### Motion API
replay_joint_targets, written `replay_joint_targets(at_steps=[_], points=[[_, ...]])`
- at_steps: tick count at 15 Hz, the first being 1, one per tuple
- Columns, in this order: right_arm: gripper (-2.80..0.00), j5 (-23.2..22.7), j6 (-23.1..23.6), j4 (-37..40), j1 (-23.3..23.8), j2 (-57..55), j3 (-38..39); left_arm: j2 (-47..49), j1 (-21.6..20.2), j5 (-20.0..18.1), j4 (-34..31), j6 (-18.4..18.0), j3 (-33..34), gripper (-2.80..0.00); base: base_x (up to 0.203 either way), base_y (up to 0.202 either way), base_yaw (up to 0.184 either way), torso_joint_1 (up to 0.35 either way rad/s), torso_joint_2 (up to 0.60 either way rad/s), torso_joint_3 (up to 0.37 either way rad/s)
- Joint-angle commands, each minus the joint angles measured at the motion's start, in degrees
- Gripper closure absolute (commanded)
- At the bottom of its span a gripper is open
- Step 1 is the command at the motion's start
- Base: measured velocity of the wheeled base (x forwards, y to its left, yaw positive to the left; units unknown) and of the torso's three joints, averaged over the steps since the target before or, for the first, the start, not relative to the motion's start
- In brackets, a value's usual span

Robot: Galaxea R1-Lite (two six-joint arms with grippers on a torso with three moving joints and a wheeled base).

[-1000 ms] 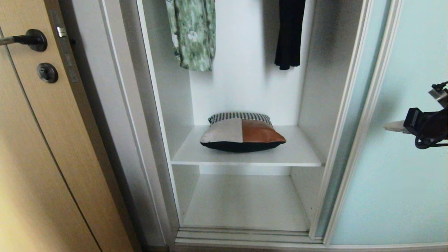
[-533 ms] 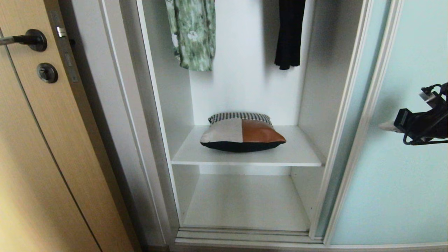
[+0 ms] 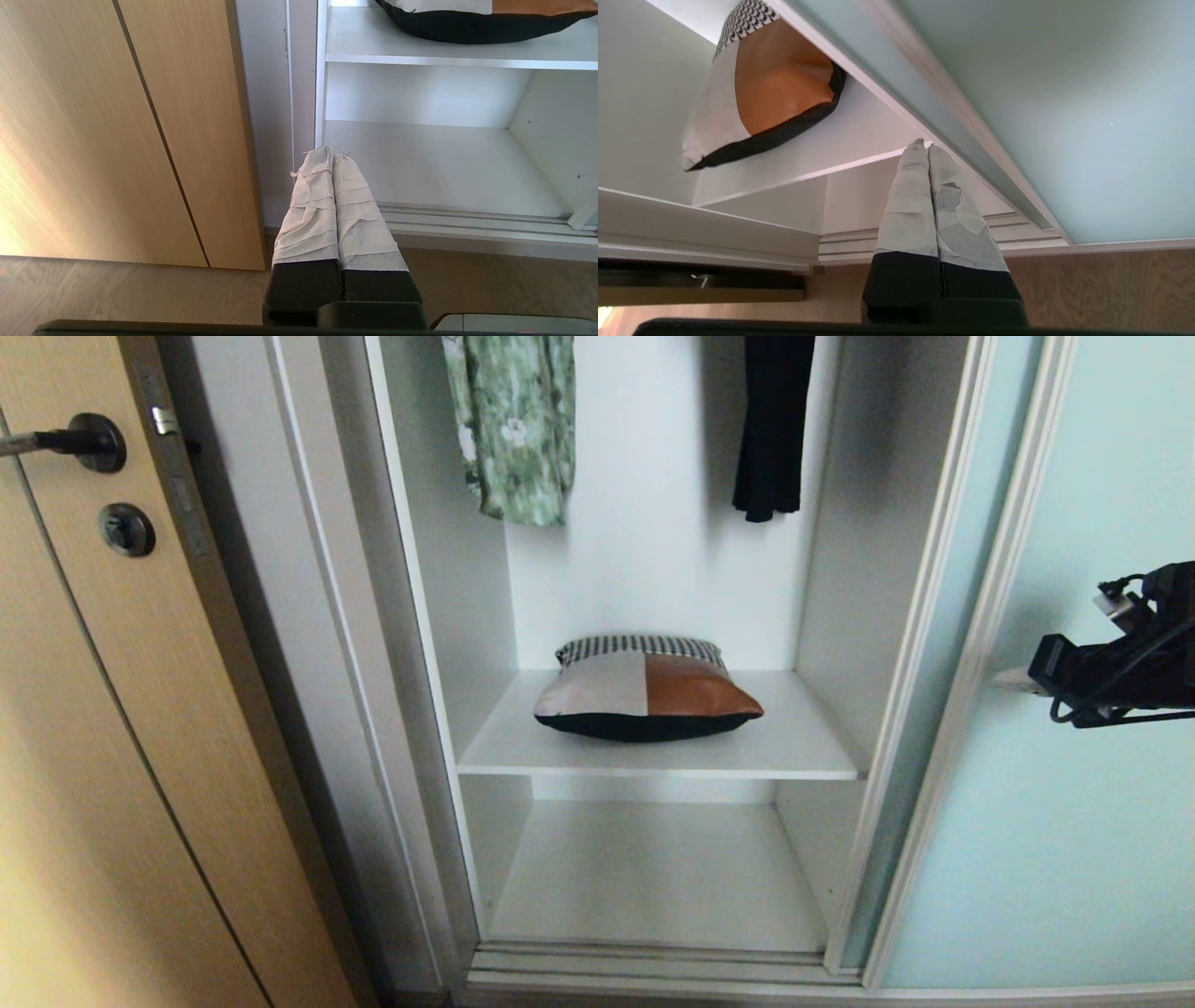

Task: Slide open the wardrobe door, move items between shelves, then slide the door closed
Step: Close the door

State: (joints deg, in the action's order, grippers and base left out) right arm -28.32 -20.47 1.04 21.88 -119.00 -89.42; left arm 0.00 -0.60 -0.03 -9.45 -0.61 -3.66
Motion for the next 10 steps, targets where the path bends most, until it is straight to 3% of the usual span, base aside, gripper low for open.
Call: replay_joint_targets(at_steps=[1,10], points=[[0.00,0.5,-0.3,0.0,0.1,-1.7,-1.2,0.1,0.0,0.0,0.0,0.0,0.1,0.00,0.000,0.000,0.000,0.000,0.00,0.000],[0.00,2.7,-0.4,-1.3,0.1,-5.6,-4.9,0.1,0.0,0.0,0.0,0.0,0.0,0.00,0.000,0.000,0.000,0.000,0.00,0.000]])
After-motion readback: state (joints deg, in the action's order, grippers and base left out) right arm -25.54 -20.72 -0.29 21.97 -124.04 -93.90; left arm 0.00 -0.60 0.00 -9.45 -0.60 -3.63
